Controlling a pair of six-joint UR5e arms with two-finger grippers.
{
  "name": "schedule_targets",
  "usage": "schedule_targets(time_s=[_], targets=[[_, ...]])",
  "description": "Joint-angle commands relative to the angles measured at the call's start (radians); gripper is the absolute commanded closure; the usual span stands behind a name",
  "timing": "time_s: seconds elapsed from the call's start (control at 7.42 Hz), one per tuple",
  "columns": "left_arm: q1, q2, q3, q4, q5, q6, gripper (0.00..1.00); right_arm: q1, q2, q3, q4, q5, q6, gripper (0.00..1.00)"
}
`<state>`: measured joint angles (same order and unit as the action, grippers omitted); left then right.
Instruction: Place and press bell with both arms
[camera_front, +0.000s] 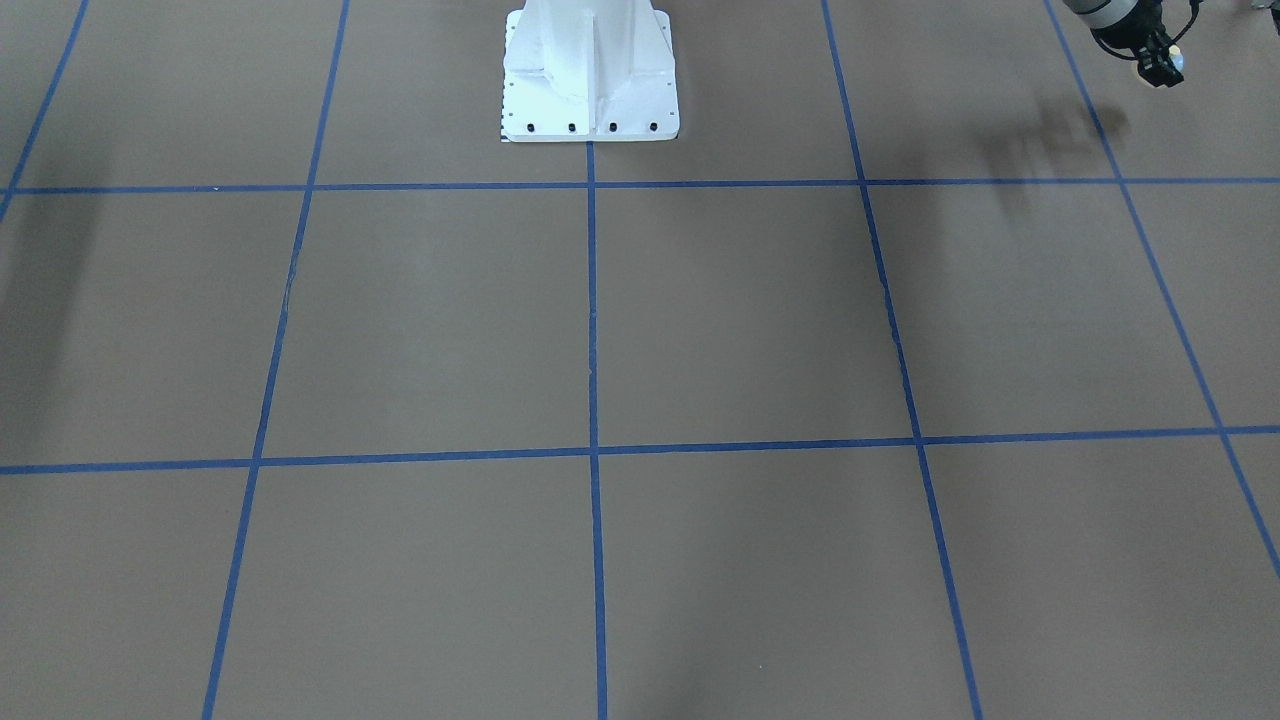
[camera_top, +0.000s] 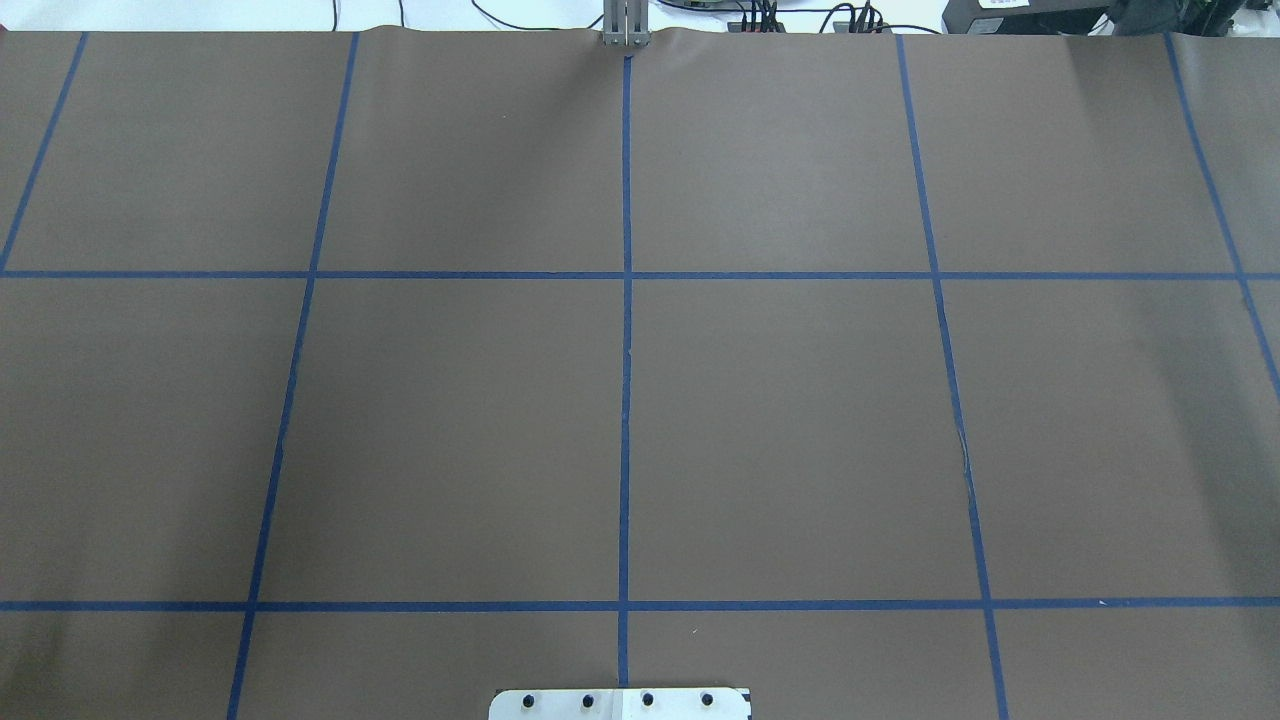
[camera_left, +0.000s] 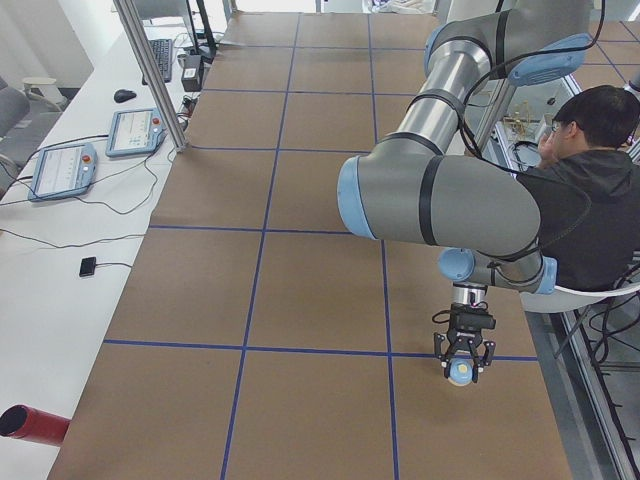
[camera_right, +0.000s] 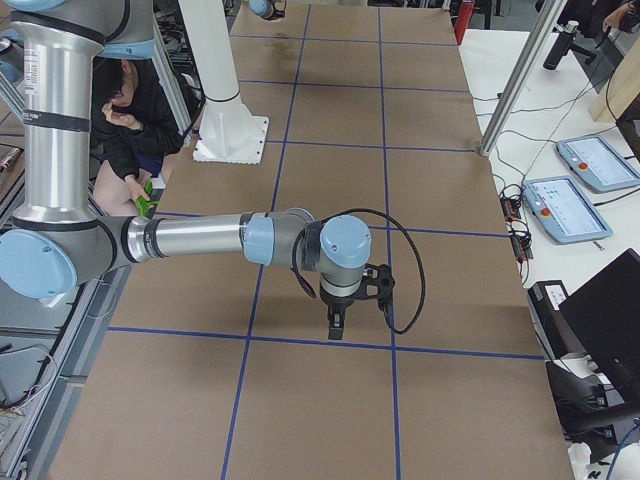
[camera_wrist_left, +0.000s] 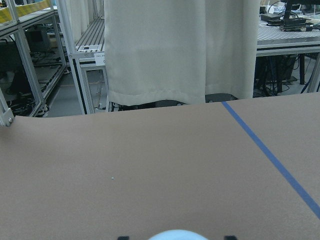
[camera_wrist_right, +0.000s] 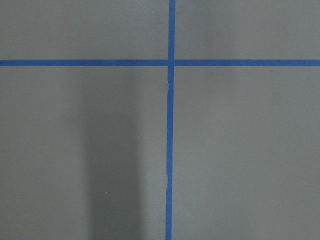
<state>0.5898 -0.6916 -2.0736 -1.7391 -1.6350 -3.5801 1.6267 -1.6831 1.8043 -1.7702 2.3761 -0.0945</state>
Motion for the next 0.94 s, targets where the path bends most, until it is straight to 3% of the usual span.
schedule_targets(time_s=[0.0,0.27,0.81], targets=[[0.022,0.078,-0.193,0.036,-0.087,0.003,1.00,-0.001,0.008,-0.002,0.000,0.000,-0.001,0.00],[0.021,0.095,-0.305,0.082,-0.106,0.038,1.00,-0.001,0.010,0.000,0.000,0.000,-0.001,0.00],[0.016,0.037,-0.397,0.142,-0.089,0.165,1.00,-0.001,0.010,0.001,0.000,0.002,0.001,0.00]])
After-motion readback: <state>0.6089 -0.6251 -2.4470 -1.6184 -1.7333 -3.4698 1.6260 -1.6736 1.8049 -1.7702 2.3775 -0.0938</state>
